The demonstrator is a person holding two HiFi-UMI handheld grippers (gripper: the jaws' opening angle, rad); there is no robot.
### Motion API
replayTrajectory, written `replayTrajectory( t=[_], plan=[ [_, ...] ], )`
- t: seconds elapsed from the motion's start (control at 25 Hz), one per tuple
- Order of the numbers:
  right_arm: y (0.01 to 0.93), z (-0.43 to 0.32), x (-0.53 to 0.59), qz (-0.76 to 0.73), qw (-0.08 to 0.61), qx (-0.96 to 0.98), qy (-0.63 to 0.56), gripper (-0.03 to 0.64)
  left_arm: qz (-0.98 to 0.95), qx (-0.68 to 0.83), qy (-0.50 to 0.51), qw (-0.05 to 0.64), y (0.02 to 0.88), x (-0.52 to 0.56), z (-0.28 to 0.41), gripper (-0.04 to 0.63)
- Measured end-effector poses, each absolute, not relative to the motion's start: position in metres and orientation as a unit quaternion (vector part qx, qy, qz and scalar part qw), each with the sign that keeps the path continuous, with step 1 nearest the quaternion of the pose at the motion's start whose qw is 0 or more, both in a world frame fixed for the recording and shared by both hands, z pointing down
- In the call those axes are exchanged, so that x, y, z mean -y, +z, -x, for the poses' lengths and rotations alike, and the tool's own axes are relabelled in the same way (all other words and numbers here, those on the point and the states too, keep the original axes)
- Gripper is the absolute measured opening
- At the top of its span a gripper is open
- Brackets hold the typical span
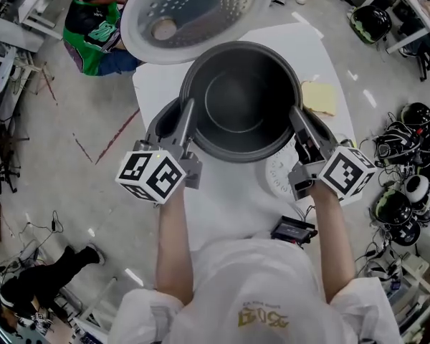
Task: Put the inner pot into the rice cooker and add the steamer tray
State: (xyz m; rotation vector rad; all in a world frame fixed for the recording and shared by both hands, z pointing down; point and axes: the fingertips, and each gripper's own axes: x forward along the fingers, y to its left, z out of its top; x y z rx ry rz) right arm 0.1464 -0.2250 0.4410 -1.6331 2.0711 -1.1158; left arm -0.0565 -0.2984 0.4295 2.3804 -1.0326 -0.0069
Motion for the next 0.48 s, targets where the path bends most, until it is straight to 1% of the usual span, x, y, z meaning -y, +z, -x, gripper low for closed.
replayTrajectory(
  t=[0.12,0.32,0.48],
  plan=[
    [0.445,-0.152,0.228,0.567,0.133,-0.72,-0.377,0.069,-0.885,0.392,0.01,0.252,0.432,0.299,0.05,0.103],
    [0.454,-0.152,0.217,0.577,0.113,-0.716,-0.378,0.075,-0.882,0.397,0.028,0.251,0.439,0.289,0.049,0.104],
    [0.448,-0.149,0.223,0.585,0.092,-0.72,-0.363,0.08,-0.884,0.403,0.044,0.233,0.434,0.295,0.051,0.11]
  ],
)
